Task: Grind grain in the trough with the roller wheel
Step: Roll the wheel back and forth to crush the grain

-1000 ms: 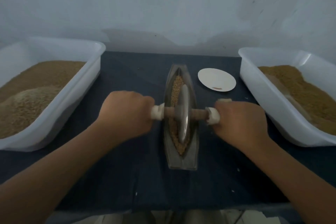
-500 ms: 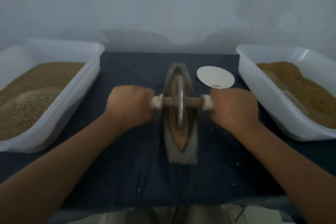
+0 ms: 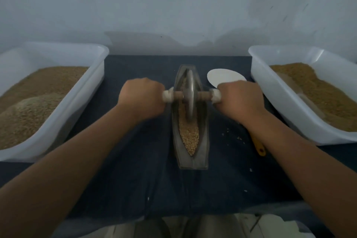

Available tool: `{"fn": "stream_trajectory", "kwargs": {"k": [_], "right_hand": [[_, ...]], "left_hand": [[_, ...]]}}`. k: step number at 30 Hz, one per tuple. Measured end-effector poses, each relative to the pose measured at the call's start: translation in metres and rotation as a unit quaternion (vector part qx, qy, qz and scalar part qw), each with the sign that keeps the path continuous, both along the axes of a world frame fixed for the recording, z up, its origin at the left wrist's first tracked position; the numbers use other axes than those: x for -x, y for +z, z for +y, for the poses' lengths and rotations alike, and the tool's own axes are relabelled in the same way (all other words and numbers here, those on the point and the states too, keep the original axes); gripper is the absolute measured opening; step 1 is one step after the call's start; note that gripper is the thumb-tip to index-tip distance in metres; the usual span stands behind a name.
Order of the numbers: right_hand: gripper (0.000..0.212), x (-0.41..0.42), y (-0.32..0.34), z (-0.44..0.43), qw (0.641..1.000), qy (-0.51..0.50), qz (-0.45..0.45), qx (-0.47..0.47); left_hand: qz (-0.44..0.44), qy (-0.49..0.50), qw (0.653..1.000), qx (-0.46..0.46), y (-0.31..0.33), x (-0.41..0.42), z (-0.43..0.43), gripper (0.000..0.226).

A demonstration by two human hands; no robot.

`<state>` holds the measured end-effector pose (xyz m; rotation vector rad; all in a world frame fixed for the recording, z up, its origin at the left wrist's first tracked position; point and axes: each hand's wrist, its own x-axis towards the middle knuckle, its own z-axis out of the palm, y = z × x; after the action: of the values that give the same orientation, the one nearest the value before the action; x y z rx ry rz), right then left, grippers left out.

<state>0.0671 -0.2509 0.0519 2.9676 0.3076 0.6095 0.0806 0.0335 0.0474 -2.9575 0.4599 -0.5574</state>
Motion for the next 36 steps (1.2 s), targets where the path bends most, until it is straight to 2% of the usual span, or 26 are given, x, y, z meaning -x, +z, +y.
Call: {"fn": "stream_trajectory", "kwargs": {"k": [3,5,9,11,13,16,18,21,23,25,27,30,33,34,36], "right_hand": [[0.031,0.048,-0.013,-0.01,0.997,0.061,-0.036,-0.02],[0.031,0.047,-0.016,-0.013,0.996,0.063,-0.056,-0.018],[0.035,-0.009,-0.016,-0.006,1.0,-0.006,-0.01,-0.003],[0.034,-0.034,-0.014,-0.001,0.999,-0.013,-0.025,-0.028],[0.032,-0.039,-0.011,0.002,0.999,-0.019,-0.035,-0.034],[0.036,-0.017,-0.017,-0.007,0.999,-0.028,0.007,-0.026],[0.039,0.014,-0.02,-0.01,1.0,-0.002,-0.024,0.004],[0.036,0.043,-0.016,-0.011,0.997,0.045,-0.059,-0.005],[0.034,0.034,-0.017,-0.011,0.998,0.053,-0.037,-0.014],[0.04,0.008,-0.011,-0.003,1.0,0.017,-0.024,-0.004],[0.038,-0.021,-0.002,0.006,0.999,-0.001,-0.038,-0.011],[0.027,-0.042,0.013,0.015,1.0,-0.026,-0.002,0.011],[0.021,-0.021,0.015,0.01,1.0,-0.014,0.009,0.01],[0.021,-0.008,0.012,0.005,0.999,-0.004,0.03,0.017],[0.025,0.019,0.006,-0.007,0.991,0.004,0.13,0.02]], "left_hand": [[-0.091,-0.054,0.994,-0.008,-0.02,0.043,0.017,0.049],[-0.107,-0.057,0.993,-0.005,-0.022,0.043,0.019,0.047],[-0.007,-0.003,1.0,-0.023,0.001,-0.008,-0.004,0.033],[0.025,0.013,0.999,-0.019,0.017,-0.034,-0.015,0.029],[0.027,0.017,0.999,-0.027,0.026,-0.041,-0.021,0.027],[0.014,0.013,0.999,-0.043,0.019,-0.016,-0.015,0.025],[-0.021,-0.018,0.999,-0.046,0.002,0.012,-0.001,0.032],[-0.075,-0.062,0.995,-0.014,-0.015,0.041,0.014,0.058],[-0.066,-0.048,0.997,-0.015,-0.018,0.032,0.014,0.05],[-0.015,-0.019,1.0,-0.005,-0.011,0.004,0.005,0.032],[0.03,0.014,0.999,0.006,0.002,-0.027,-0.005,0.025],[0.04,0.033,0.999,0.01,0.012,-0.046,-0.012,0.028],[0.03,0.027,0.999,0.015,0.001,-0.02,-0.004,0.029],[0.004,0.006,1.0,0.006,-0.006,-0.006,0.001,0.032],[-0.06,-0.051,0.997,-0.018,-0.015,0.023,0.011,0.045]]}}
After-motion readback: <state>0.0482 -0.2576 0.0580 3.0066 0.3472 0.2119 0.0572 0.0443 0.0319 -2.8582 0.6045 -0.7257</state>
